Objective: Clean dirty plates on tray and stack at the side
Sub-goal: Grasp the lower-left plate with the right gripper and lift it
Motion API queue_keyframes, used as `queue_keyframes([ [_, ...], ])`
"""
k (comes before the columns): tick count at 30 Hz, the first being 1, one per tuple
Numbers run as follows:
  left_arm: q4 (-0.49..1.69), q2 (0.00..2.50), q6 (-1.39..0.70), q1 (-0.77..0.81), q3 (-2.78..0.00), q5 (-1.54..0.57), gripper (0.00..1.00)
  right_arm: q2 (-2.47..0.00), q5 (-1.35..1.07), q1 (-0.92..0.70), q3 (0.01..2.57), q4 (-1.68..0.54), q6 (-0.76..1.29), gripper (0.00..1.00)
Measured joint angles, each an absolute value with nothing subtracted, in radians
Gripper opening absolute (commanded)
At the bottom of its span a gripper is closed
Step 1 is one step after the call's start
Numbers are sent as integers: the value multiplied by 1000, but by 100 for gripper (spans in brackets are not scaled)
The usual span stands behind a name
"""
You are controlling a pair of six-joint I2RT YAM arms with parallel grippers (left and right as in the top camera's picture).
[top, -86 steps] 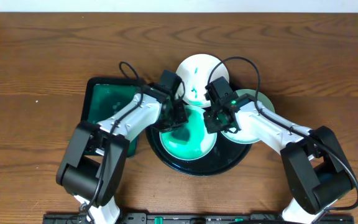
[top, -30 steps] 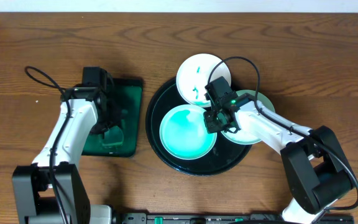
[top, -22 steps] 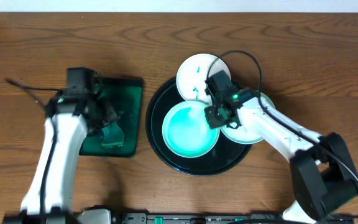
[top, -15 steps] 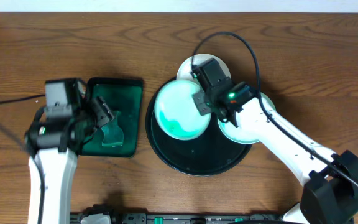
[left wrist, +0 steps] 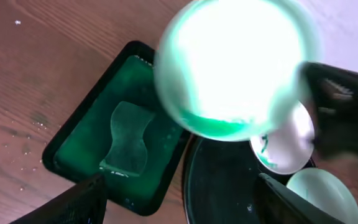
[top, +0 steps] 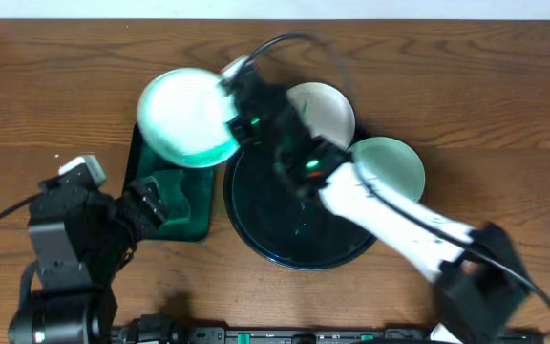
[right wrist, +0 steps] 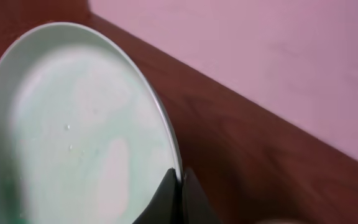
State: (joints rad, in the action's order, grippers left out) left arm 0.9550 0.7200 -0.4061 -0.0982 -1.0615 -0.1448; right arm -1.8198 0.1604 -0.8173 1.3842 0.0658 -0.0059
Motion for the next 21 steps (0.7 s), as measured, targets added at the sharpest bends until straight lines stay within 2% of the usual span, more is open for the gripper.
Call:
queue_keyframes([
  [5, 997, 697, -406, -98, -1062, -145, 76, -1966, 268, -915, 1380, 219, -126, 1],
  [6, 1007, 698, -406, -98, -1062, -145, 85, -1979, 286, -926, 1379, 236, -152, 1],
  [21, 1034, 698, -403, -98, -1062, -148, 85, -1983, 595, -1019, 1377, 488, -551, 1],
])
